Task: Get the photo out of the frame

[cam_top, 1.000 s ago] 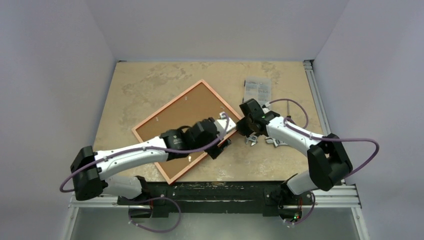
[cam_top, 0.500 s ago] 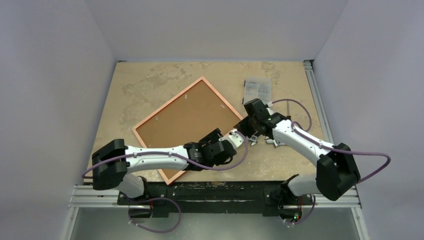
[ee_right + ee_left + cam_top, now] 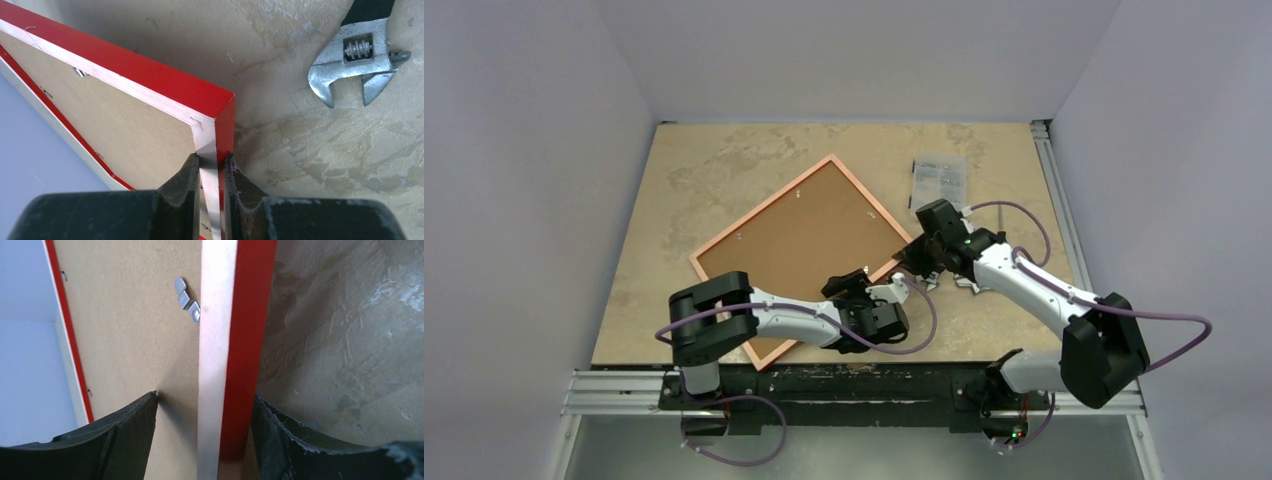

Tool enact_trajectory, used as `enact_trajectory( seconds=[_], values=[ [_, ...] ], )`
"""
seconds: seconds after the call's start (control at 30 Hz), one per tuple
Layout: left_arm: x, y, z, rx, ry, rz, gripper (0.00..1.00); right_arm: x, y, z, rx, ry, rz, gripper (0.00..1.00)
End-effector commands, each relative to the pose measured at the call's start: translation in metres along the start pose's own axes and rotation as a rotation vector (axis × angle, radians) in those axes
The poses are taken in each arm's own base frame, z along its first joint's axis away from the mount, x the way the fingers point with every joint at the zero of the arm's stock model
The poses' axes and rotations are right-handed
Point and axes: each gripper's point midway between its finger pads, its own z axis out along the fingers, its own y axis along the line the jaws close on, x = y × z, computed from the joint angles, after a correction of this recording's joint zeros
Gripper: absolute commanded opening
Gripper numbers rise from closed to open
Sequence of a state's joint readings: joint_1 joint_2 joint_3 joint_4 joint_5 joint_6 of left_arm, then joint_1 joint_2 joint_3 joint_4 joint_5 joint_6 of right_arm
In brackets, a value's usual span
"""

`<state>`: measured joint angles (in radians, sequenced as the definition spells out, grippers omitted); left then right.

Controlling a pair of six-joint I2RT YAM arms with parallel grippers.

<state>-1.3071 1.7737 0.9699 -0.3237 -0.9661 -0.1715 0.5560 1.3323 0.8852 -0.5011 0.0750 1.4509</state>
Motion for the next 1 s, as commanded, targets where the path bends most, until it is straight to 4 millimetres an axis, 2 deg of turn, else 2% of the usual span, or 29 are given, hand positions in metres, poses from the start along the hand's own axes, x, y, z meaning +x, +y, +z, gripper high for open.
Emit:
enact_trajectory(
  seconds=[0.0, 0.1, 0.2, 0.23, 0.27, 0.33, 0.37, 0.4, 0.43, 0.5, 0.57, 0.63, 0.7, 0.8, 0.87, 0.97],
  values=[
    [-0.016, 0.008, 0.001, -0.126, -0.023, 0.033, 0.65, -0.007, 0.038, -0.024, -0.161, -0.013, 0.057, 0.00],
    [-0.018, 0.013, 0.002, -0.169, -0.016, 0.070, 0.61, -0.008, 0.037, -0.026, -0.162, -0.020, 0.056, 0.00],
    [-0.024, 0.020, 0.001, -0.203, -0.025, 0.089, 0.42, -0.010, 0.036, -0.027, -0.161, -0.030, 0.044, 0.00],
    [-0.004, 0.066, 0.037, -0.288, 0.096, 0.018, 0.36, -0.010, 0.037, -0.028, -0.165, -0.033, 0.035, 0.00],
    [-0.026, 0.029, 0.004, -0.217, -0.018, 0.080, 0.32, -0.011, 0.037, -0.027, -0.169, -0.037, 0.018, 0.00],
    [-0.032, 0.027, -0.004, -0.207, -0.043, 0.079, 0.11, -0.013, 0.040, -0.029, -0.175, -0.049, -0.028, 0.00],
    [-0.034, 0.031, -0.006, -0.216, -0.047, 0.075, 0.03, -0.016, 0.042, -0.032, -0.175, -0.064, -0.064, 0.00],
    [-0.035, 0.034, -0.008, -0.220, -0.051, 0.072, 0.01, -0.020, 0.045, -0.036, -0.179, -0.086, -0.109, 0.00],
    [-0.037, 0.037, -0.010, -0.223, -0.054, 0.070, 0.00, -0.025, 0.050, -0.042, -0.185, -0.111, -0.154, 0.09],
    [-0.041, 0.043, -0.015, -0.218, -0.069, 0.040, 0.00, -0.037, 0.059, -0.057, -0.190, -0.173, -0.262, 0.37],
    [-0.044, 0.050, -0.021, -0.204, -0.074, 0.033, 0.00, -0.055, 0.070, -0.084, -0.197, -0.262, -0.366, 0.68],
    [-0.048, 0.057, -0.028, -0.188, -0.077, 0.018, 0.00, -0.074, 0.070, -0.110, -0.173, -0.350, -0.448, 0.90],
    [-0.054, 0.065, -0.036, -0.165, -0.082, 0.001, 0.00, -0.091, 0.063, -0.137, -0.143, -0.439, -0.503, 0.98],
    [-0.065, 0.072, -0.048, -0.096, -0.094, -0.018, 0.00, -0.111, 0.042, -0.173, -0.105, -0.550, -0.557, 0.98],
    [-0.070, 0.080, -0.058, -0.053, -0.093, -0.019, 0.00, -0.120, 0.021, -0.187, -0.068, -0.607, -0.569, 0.98],
    [-0.080, 0.090, -0.071, 0.015, -0.098, -0.035, 0.00, -0.130, -0.015, -0.199, -0.013, -0.674, -0.562, 0.98]
  ],
)
